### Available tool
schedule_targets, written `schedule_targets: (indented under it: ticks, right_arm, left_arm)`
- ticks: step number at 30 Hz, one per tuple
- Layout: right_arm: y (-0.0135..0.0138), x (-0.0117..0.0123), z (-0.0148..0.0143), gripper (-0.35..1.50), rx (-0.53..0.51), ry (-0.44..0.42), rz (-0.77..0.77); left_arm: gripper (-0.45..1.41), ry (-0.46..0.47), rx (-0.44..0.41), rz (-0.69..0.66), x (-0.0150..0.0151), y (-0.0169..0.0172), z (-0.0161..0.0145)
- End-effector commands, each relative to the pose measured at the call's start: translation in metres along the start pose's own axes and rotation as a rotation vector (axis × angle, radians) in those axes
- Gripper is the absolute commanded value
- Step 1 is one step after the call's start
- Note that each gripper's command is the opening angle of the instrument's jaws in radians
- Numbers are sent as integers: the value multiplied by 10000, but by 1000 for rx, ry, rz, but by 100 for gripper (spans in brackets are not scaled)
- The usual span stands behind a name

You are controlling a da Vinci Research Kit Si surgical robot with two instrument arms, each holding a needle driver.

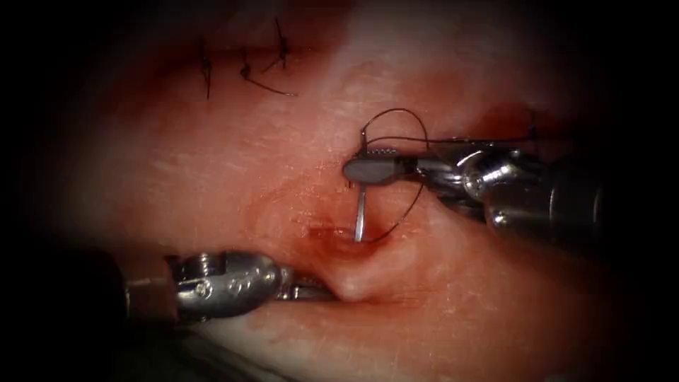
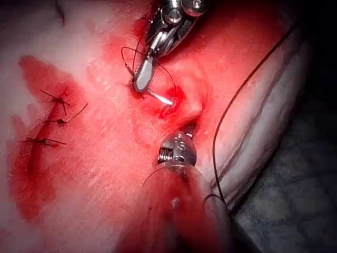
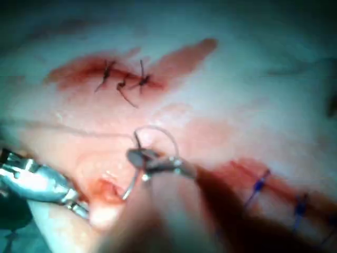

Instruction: Wound Closure

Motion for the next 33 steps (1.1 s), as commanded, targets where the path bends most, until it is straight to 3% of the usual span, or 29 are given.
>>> schedule_targets:
  ticks: [1, 14, 21, 24, 26, 27, 28, 29, 30, 31, 33]
  right_arm:
    - [3, -3, 11, -35, 5, -7, -4]
    - [-4, -10, 15, -35, 41, -75, 150]
    - [-4, -11, 16, -35, 53, -76, 201]
    - [-3, -7, 16, -35, 48, -37, 204]
    - [0, -4, 15, 32, 41, 56, 207]
    - [3, -1, 12, 84, 39, 122, 157]
    - [5, 0, 10, 84, 33, 158, 68]
    - [9, 2, 5, 79, 7, 199, -185]
    - [9, 2, 5, 79, 7, 199, -185]
    - [13, 4, -2, 89, -43, 222, -522]
    - [18, 6, -11, 93, -66, 228, -600]
  left_arm:
    - [-45, 0, -3, -2, -5, 3, 9]
    - [-45, 0, -4, -2, -5, 3, 9]
    - [-45, 0, -4, -2, -5, 3, 8]
    - [-45, 0, -4, -1, -5, 3, 8]
    - [-45, 0, -4, -1, -5, 3, 8]
    - [-45, 1, -5, -2, -5, 3, 8]
    - [-45, 1, -5, -2, -5, 3, 8]
    - [-45, 1, -3, -2, -4, 2, 7]
    - [-45, 1, -3, -2, -4, 2, 7]
    - [-45, 1, -4, -10, -2, 2, 6]
    - [-45, 3, -2, 11, 1, 0, 5]
